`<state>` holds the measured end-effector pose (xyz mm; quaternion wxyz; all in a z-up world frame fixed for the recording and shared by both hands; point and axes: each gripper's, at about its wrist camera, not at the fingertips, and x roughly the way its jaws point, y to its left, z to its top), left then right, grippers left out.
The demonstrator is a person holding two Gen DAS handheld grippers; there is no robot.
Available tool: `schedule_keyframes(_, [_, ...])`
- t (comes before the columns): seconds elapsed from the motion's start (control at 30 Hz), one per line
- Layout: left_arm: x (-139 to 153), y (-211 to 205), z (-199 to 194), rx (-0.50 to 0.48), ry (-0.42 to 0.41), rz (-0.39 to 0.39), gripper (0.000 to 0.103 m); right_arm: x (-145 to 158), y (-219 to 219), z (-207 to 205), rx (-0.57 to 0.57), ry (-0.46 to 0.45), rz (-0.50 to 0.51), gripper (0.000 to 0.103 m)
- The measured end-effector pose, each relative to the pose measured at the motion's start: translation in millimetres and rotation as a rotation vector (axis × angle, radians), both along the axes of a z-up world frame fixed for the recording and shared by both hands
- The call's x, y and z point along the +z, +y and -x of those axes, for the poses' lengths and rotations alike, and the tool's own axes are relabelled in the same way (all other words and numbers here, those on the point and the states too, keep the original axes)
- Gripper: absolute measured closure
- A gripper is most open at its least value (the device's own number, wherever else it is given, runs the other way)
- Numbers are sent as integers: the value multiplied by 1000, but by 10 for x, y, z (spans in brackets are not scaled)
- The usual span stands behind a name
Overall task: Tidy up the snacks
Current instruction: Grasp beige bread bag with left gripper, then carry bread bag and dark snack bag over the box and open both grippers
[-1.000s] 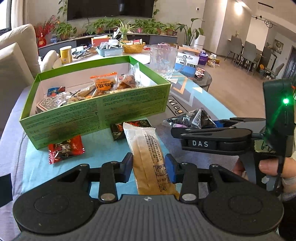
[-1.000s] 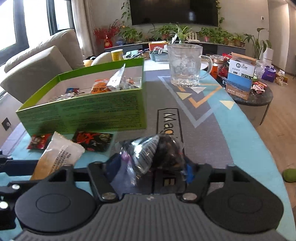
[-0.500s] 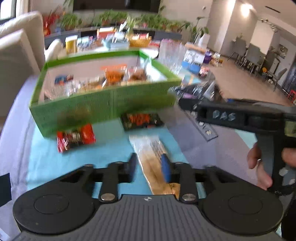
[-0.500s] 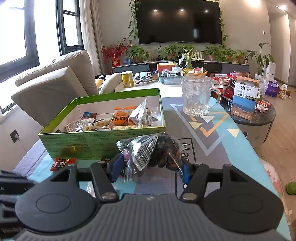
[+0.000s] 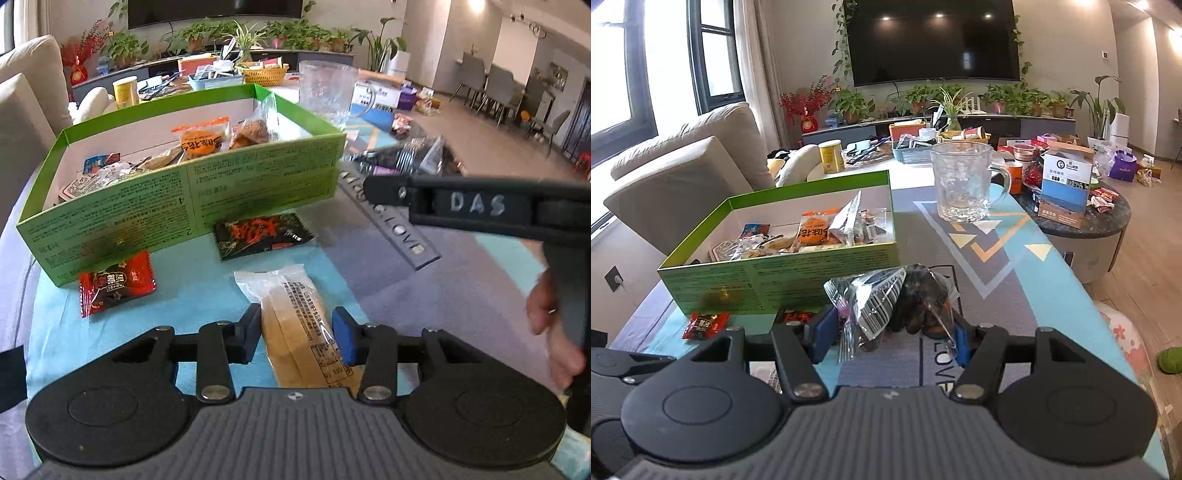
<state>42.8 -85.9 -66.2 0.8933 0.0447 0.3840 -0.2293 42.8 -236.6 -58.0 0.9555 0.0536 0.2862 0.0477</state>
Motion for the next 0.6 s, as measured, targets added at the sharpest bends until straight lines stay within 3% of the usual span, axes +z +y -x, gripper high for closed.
schedule_keyframes(0.3, [457,193,108,36,-139,62,65,73,-5,1,11,-31,-18,60])
schedule_keyframes(0.6, [770,453,-139,168,-240,109,65,372,179,-107,73,-125,-6,61])
